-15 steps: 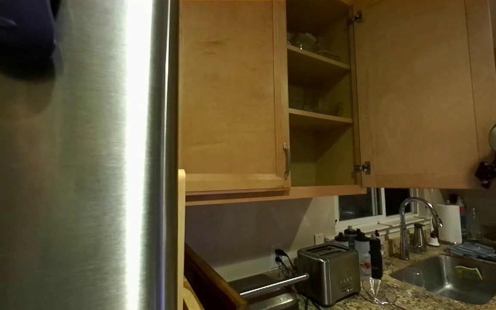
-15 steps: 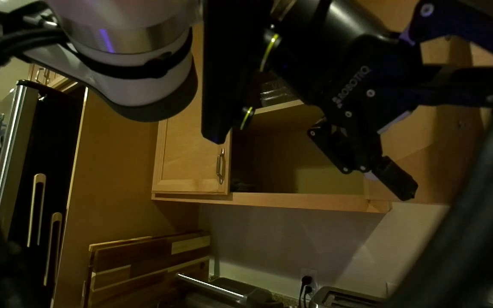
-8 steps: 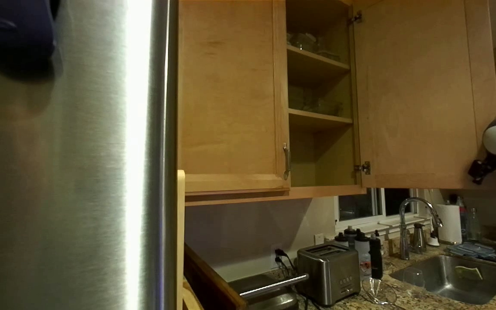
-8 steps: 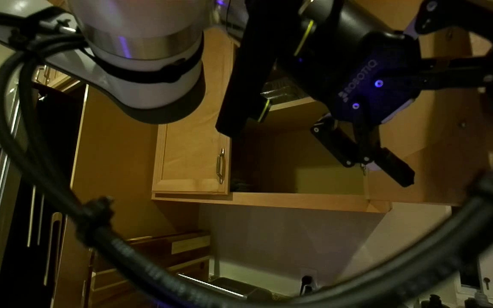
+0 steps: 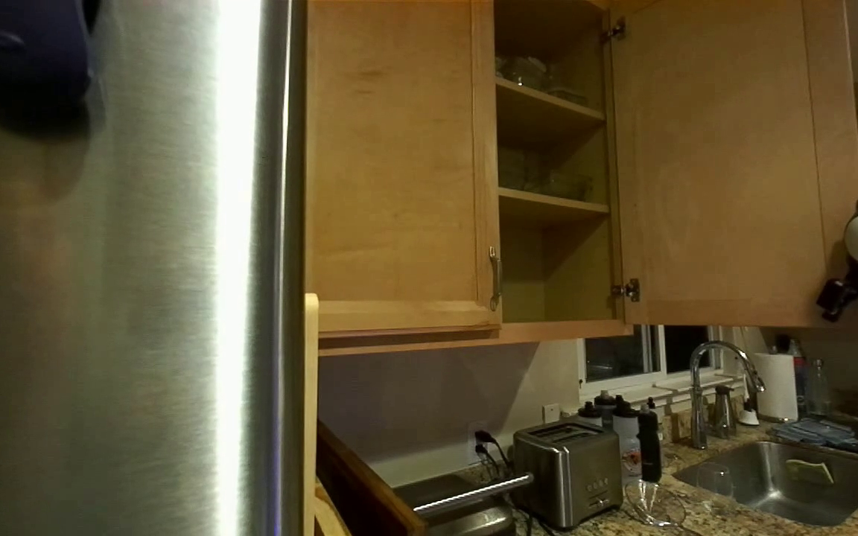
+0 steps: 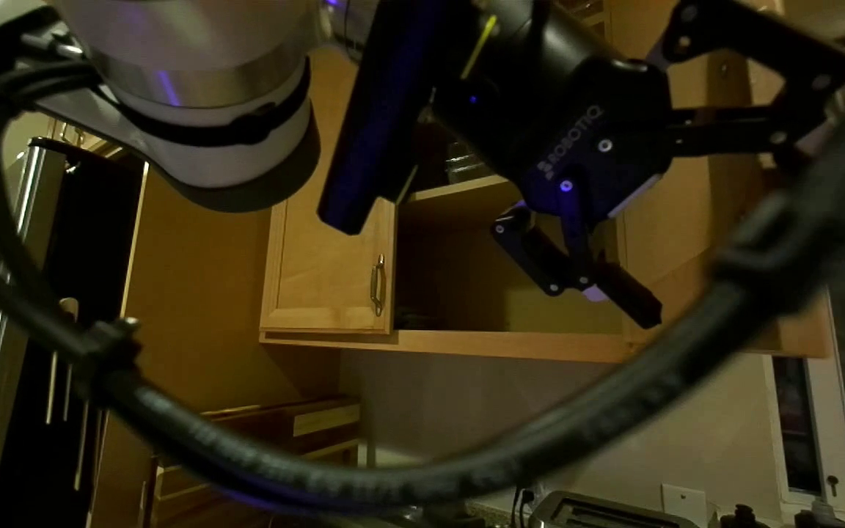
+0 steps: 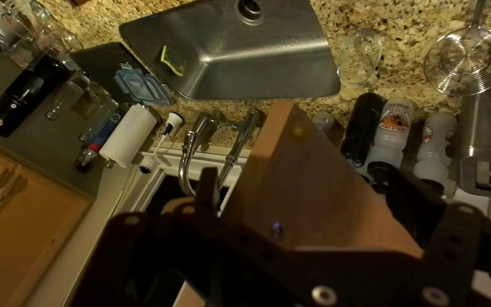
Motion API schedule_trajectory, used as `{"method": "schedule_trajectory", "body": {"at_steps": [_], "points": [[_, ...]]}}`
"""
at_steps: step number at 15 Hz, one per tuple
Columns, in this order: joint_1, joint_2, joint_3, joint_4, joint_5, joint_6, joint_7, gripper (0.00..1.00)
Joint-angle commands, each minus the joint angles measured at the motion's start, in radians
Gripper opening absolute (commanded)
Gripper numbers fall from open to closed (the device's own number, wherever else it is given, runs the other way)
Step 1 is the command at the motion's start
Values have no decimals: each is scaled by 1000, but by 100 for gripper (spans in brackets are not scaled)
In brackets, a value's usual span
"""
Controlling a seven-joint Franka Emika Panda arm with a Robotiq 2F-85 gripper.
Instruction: Open the top right cabinet door,take out the wooden utensil and close the door
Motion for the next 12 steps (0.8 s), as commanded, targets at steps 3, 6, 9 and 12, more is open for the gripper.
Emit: {"method": "schedule_trajectory", "body": {"at_steps": [3, 6, 9, 12], "points": [[86, -202, 91, -123, 19, -97, -29, 100], [104, -290, 146, -147, 15, -209, -20, 100], [162, -367, 205, -158, 11, -327, -9, 100], [247, -431, 237, -154, 1, -447, -6, 100]]}}
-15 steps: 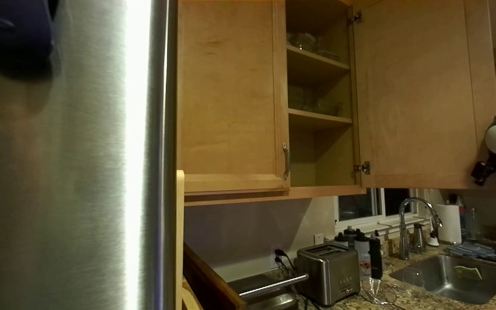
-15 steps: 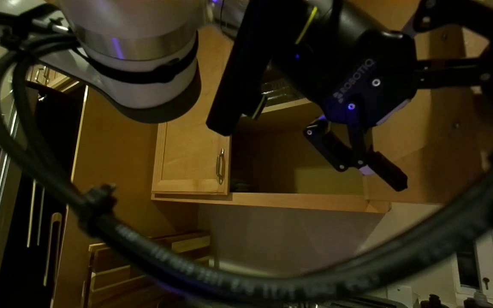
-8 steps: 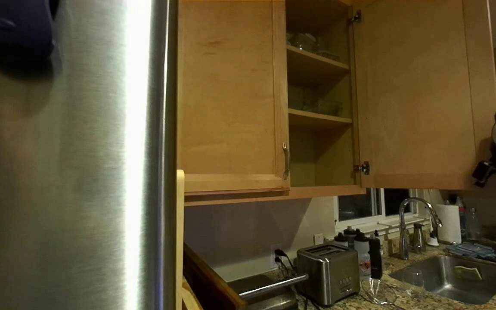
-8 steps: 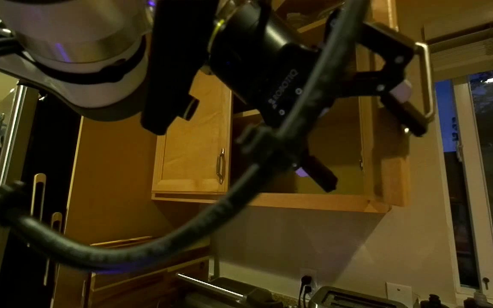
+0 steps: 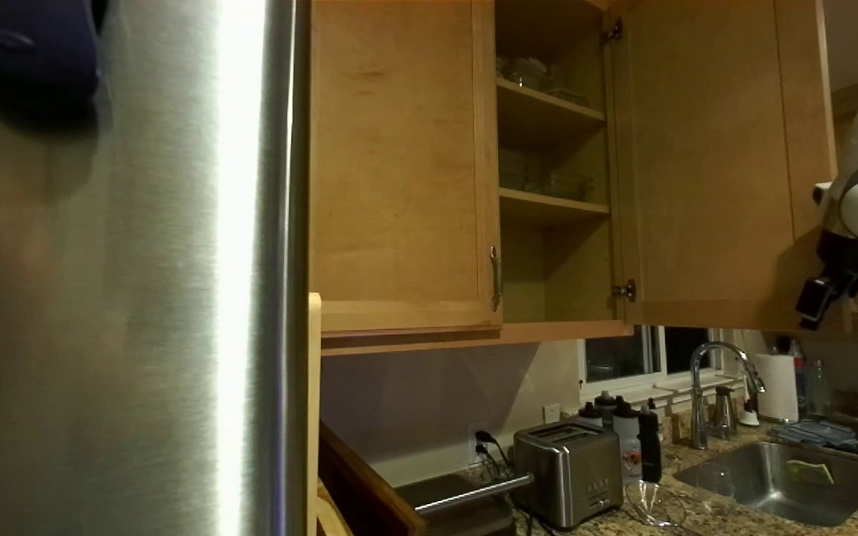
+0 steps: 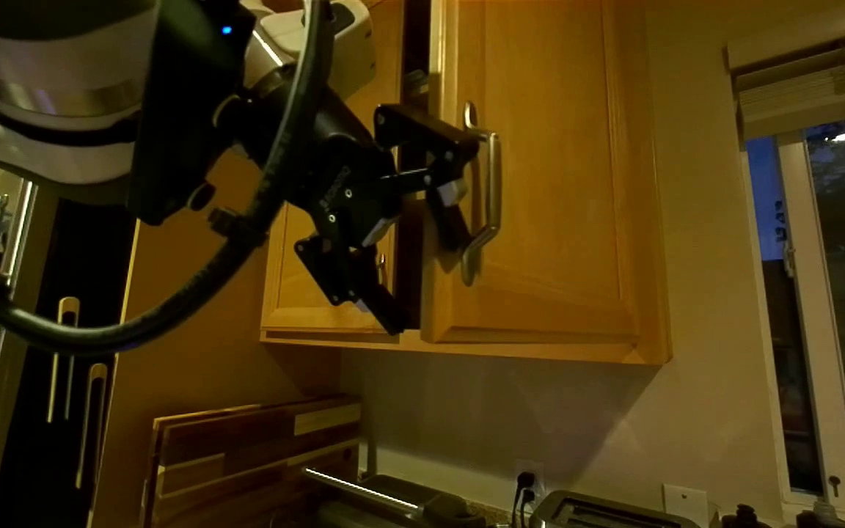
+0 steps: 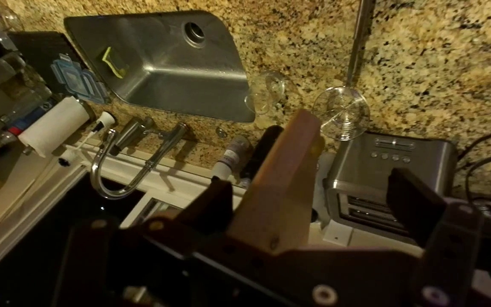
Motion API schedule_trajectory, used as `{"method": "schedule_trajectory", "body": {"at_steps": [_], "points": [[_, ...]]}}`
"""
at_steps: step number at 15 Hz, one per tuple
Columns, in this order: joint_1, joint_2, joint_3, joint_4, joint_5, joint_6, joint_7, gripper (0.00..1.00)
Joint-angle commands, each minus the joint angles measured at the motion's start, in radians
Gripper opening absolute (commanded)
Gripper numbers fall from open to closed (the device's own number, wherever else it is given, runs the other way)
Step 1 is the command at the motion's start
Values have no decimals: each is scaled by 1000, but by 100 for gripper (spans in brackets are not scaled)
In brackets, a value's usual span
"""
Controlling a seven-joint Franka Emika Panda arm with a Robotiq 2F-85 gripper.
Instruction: Open the top right cabinet door,take out the wooden utensil and close the door
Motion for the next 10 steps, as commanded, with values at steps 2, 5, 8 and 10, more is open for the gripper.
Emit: {"method": "schedule_trajectory", "body": {"at_steps": [2, 5, 8, 10], "points": [[217, -62, 46, 15, -9, -93, 0, 100], [341, -94, 48, 20, -12, -147, -17, 100], [458, -109, 27, 22, -7, -166, -48, 100], [522, -107, 2, 23, -7, -154, -82, 100]]}}
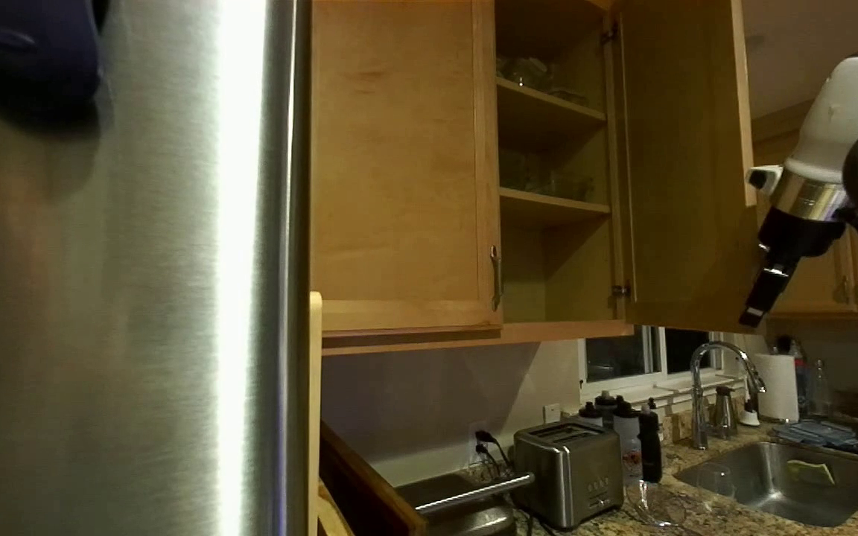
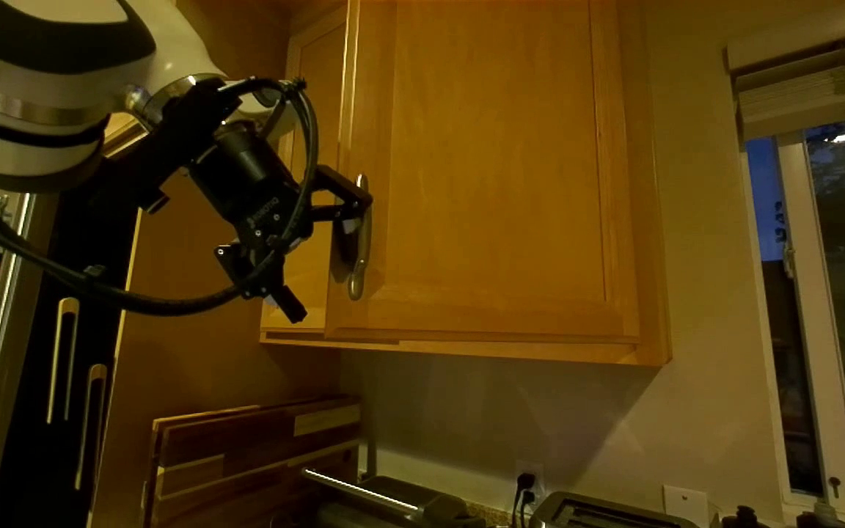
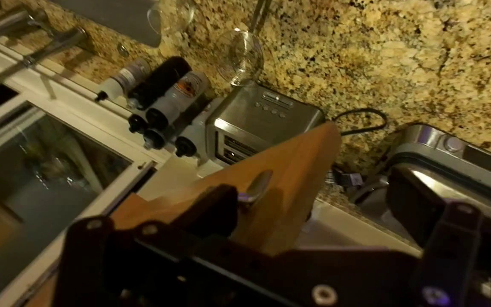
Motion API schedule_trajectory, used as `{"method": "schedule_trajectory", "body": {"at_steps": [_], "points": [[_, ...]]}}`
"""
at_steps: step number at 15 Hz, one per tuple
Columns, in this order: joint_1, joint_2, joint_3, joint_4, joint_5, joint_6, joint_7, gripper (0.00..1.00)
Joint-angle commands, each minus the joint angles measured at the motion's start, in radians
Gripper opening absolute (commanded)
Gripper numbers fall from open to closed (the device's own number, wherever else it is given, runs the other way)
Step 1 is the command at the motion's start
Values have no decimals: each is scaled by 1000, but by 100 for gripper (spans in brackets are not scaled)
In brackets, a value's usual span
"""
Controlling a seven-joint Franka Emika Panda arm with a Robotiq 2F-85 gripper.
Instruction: Open the top right cabinet door,take out the wooden utensil and close the door
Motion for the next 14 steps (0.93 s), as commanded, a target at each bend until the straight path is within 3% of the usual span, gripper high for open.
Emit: {"method": "schedule_trajectory", "body": {"at_steps": [1, 3, 7, 11, 12, 13, 14], "points": [[136, 33, -68, 24, -4, 42, -98, 100], [196, 44, -115, 29, 2, 46, -168, 100], [239, 43, -177, 46, 7, 20, -230, 100], [204, 43, -190, 60, 8, -2, -188, 100], [195, 44, -192, 68, 10, -19, -178, 93], [191, 42, -197, 76, 14, -36, -172, 74], [188, 36, -204, 85, 20, -52, -169, 68]]}}
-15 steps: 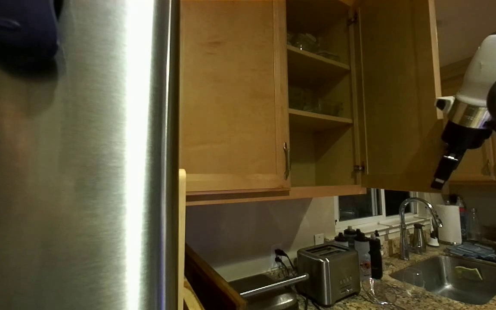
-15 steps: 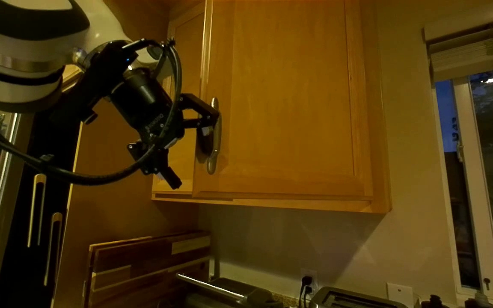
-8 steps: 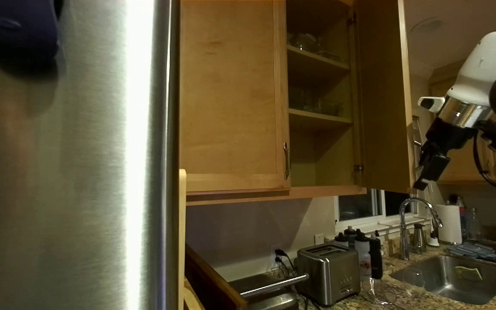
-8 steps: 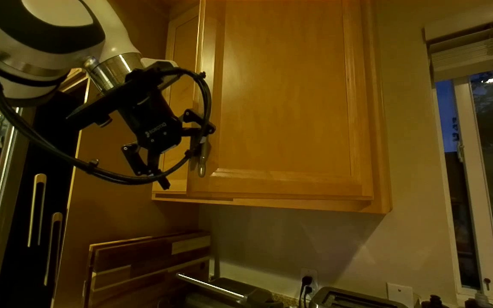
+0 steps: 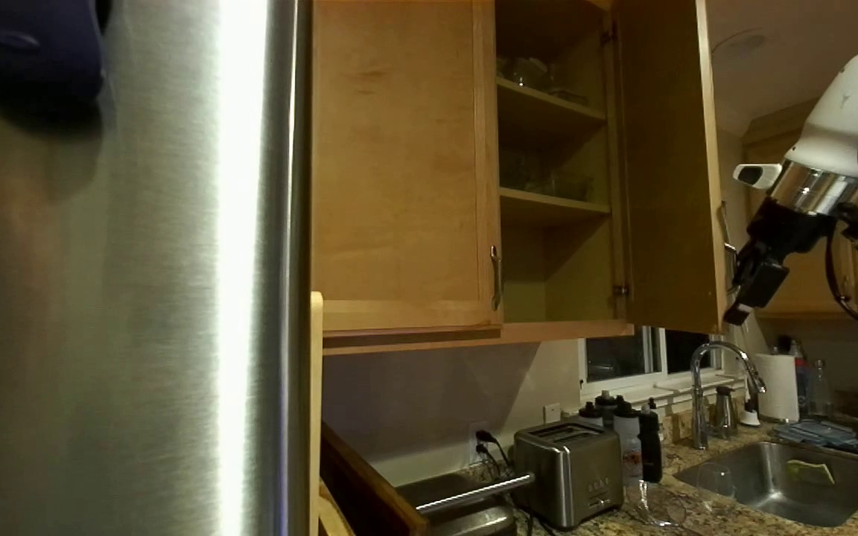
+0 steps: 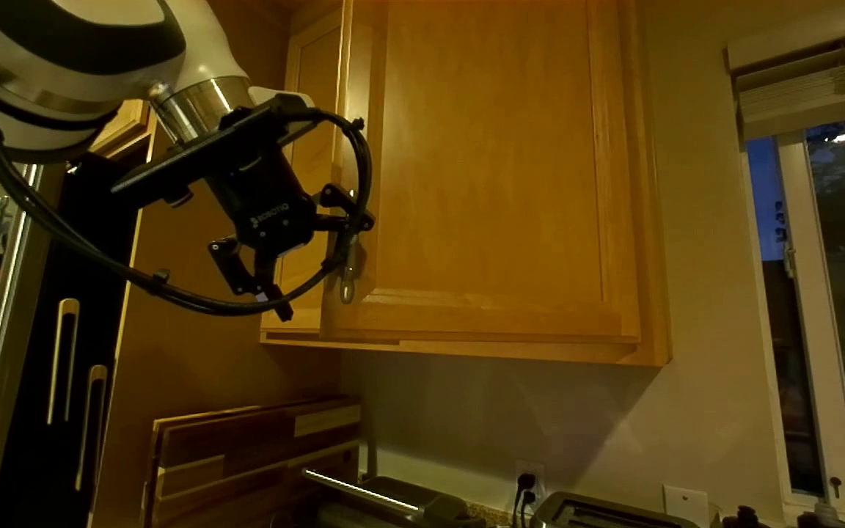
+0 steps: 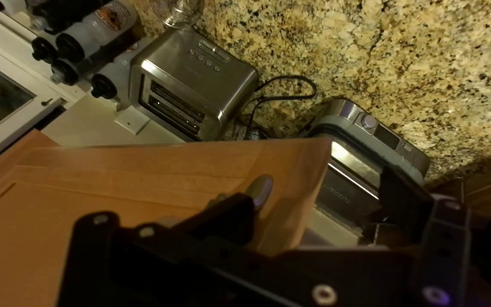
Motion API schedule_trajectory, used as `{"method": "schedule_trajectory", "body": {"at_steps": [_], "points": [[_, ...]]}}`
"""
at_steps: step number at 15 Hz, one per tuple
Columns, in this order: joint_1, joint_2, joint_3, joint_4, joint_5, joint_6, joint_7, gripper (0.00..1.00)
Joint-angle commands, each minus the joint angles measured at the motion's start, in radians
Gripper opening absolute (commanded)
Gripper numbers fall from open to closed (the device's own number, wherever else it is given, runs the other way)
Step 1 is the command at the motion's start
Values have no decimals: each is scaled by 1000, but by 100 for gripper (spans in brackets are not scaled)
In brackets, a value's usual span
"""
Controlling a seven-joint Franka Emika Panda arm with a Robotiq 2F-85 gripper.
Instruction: Open the top right cabinet door,take out the wooden utensil and close the door
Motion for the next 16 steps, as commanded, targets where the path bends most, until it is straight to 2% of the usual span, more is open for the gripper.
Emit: {"method": "schedule_trajectory", "body": {"at_steps": [1, 6, 10, 12, 16], "points": [[-36, 35, -57, 55, 15, -40, 4, 60], [-32, 51, -64, 112, 104, -158, 46, 27], [-77, 66, -73, 127, 100, -235, 82, 2], [-102, 72, -92, 132, 97, -235, 102, 0], [-192, 99, -125, 130, 51, -156, 171, 0]]}}
